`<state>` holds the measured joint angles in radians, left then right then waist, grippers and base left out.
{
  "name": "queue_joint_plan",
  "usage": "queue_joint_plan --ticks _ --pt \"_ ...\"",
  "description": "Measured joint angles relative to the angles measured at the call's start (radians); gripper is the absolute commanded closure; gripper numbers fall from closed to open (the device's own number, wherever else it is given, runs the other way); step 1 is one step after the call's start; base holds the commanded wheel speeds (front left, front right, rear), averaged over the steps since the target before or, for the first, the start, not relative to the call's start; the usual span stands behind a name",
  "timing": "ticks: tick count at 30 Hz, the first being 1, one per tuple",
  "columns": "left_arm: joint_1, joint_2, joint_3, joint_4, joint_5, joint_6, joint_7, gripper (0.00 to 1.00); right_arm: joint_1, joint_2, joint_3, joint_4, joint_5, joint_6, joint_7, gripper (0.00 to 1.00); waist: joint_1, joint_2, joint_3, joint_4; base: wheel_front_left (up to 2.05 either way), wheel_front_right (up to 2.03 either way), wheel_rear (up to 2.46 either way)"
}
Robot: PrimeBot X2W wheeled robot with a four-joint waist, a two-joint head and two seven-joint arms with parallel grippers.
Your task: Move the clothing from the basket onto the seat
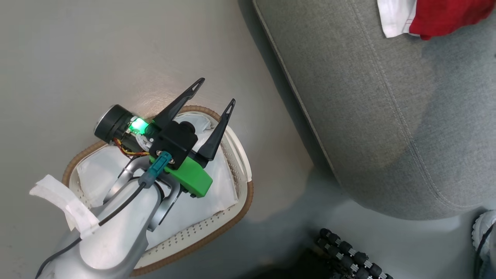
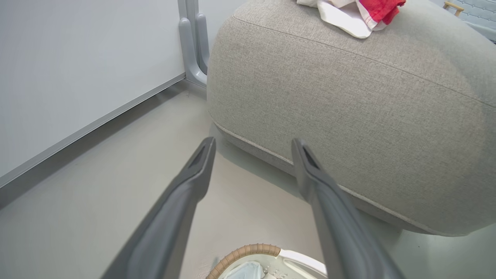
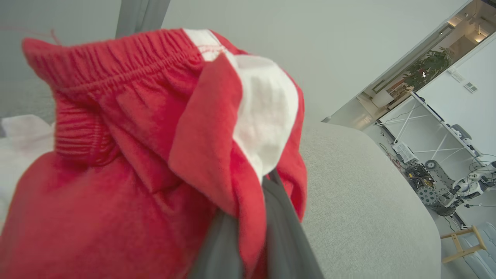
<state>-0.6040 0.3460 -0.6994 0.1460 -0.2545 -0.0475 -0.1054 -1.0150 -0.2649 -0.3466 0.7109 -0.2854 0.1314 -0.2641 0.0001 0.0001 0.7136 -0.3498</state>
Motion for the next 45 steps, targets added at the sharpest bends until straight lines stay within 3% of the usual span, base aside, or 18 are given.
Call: queue_joint_plan --ticks 12,25,37,45 --pt "0.035 -0.029 0.006 0.053 -0.049 0.018 -0.064 0.00 0.219 0.040 0.059 -0.125 0.061 0.000 0.000 0.00 0.0000 0.0000 -0.103 -0.007 0.00 0.00 0.00" --pt "0.139 -0.127 0.068 0.182 -0.138 0.034 -0.153 0.00 0.292 -0.007 0.163 -0.150 0.108 0.000 0.000 0.00 -0.0002 0.0000 -0.308 0.051 0.00 0.00 0.00" --pt "0.315 -0.178 0.311 0.131 -0.126 0.082 -0.159 0.00 0.371 0.070 0.261 -0.170 0.182 0.000 0.000 0.00 -0.0002 0.0000 -0.467 0.206 0.00 0.00 0.00" --pt "0.463 -0.208 0.506 0.077 -0.100 0.091 -0.159 0.00 0.505 0.174 0.314 -0.235 0.244 0.000 0.000 0.00 -0.0002 0.0000 -0.551 0.322 0.00 0.00 0.00"
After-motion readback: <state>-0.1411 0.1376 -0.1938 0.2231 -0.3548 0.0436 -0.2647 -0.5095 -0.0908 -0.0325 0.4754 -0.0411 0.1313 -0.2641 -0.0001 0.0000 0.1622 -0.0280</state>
